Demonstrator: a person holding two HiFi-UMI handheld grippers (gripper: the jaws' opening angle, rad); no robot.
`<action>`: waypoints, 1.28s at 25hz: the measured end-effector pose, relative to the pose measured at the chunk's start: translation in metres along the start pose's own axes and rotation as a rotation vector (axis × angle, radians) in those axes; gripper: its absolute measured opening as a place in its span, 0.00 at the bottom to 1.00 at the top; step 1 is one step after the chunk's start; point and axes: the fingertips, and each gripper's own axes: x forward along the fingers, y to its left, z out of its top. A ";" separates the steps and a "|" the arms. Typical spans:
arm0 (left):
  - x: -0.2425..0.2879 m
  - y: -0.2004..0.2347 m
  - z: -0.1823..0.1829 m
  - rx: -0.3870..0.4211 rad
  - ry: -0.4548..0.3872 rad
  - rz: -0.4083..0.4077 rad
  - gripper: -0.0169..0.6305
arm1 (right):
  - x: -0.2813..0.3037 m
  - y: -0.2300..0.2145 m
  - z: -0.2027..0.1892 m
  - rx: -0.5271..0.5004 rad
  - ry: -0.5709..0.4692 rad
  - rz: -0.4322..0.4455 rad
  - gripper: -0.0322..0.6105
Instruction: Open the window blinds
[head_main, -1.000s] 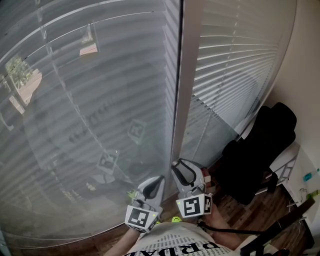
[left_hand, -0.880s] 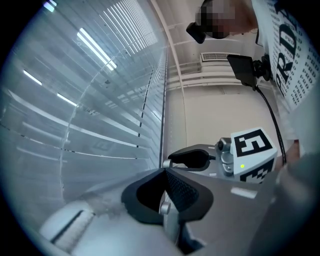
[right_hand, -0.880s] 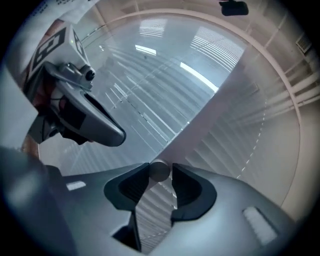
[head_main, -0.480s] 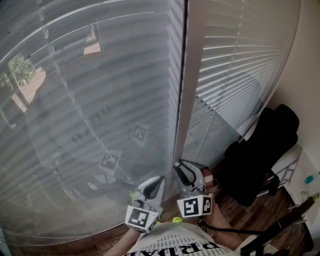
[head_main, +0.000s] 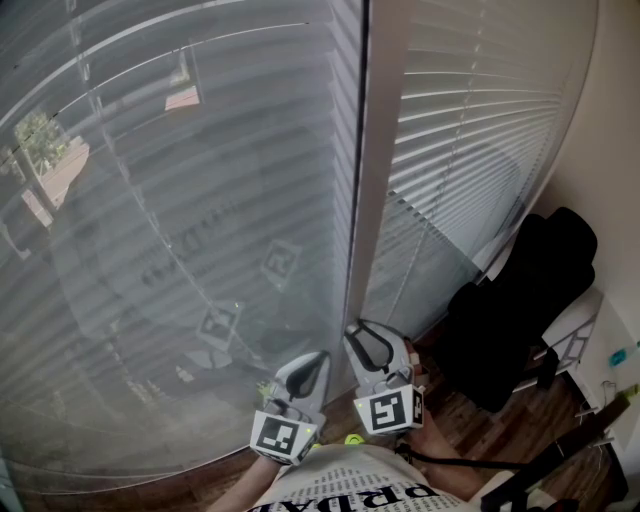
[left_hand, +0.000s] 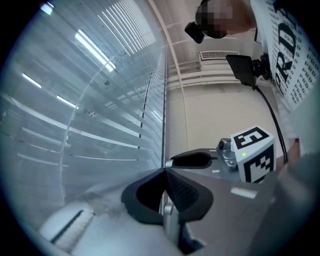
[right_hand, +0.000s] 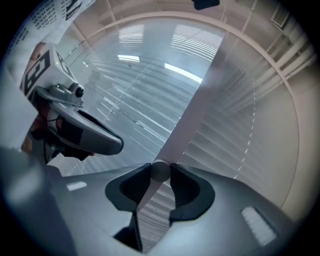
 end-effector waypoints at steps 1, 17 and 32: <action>0.000 0.000 0.001 0.006 -0.002 0.000 0.04 | 0.000 0.000 0.000 0.023 -0.001 0.002 0.26; 0.001 -0.002 0.001 0.003 -0.004 -0.005 0.04 | -0.001 -0.009 -0.005 0.559 -0.065 0.012 0.26; 0.002 -0.001 0.002 -0.001 -0.008 -0.008 0.04 | 0.000 -0.007 -0.002 0.452 -0.049 -0.006 0.26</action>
